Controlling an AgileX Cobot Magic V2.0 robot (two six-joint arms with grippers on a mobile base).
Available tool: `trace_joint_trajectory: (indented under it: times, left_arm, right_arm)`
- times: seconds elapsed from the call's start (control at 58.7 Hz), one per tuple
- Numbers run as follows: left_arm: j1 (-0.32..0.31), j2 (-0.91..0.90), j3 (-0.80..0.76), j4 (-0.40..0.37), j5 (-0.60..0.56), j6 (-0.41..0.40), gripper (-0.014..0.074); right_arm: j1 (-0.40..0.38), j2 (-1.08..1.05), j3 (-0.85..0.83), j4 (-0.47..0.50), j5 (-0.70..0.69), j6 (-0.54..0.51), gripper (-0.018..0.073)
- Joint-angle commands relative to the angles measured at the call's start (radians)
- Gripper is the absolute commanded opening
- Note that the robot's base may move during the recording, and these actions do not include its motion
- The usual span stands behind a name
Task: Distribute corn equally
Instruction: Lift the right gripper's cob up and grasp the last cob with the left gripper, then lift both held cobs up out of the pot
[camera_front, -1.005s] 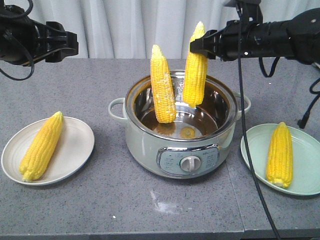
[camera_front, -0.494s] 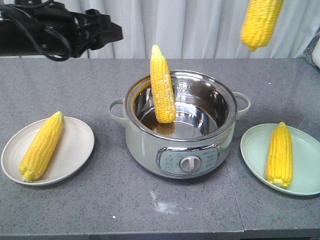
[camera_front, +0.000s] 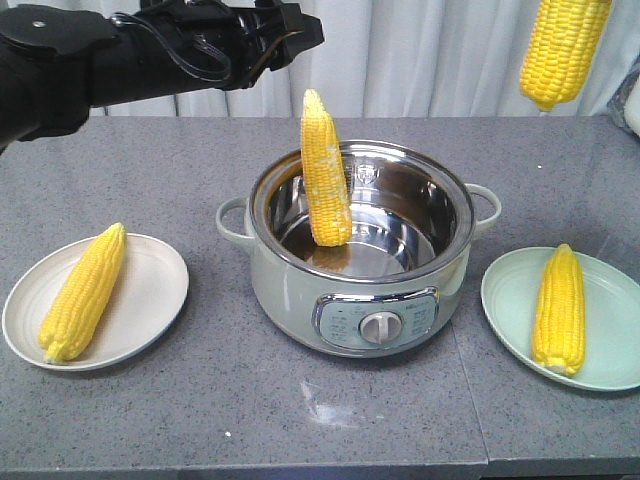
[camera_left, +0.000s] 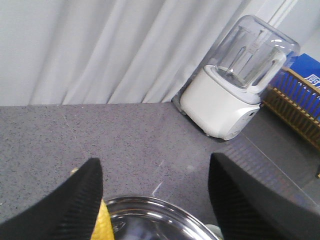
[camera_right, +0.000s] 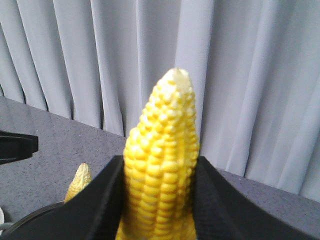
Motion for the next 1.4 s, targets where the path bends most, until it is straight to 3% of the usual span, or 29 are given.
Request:
trace_joint_trajectory:
  times: [0.0, 0.733, 1.193, 1.38]
  left_arm:
    - [-0.005, -0.013, -0.045, -0.031, -0.047, 0.008, 0.0455]
    - [-0.006, 0.094, -0.045, -0.016, -0.043, 0.009, 0.0455]
    - [-0.046, 0.141, -0.045, -0.016, -0.034, 0.010, 0.0454]
    - [-0.046, 0.144, -0.045, -0.016, -0.041, 0.010, 0.0415]
  right_arm:
    - [-0.007, -0.032, -0.033, -0.005, -0.051, 0.028, -0.0005]
    - [-0.007, -0.032, -0.033, -0.054, -0.073, 0.053, -0.0005]
    - [-0.007, -0.032, -0.033, -0.057, -0.072, 0.053, -0.0005]
    - [-0.007, -0.032, -0.033, -0.058, -0.072, 0.053, -0.0005]
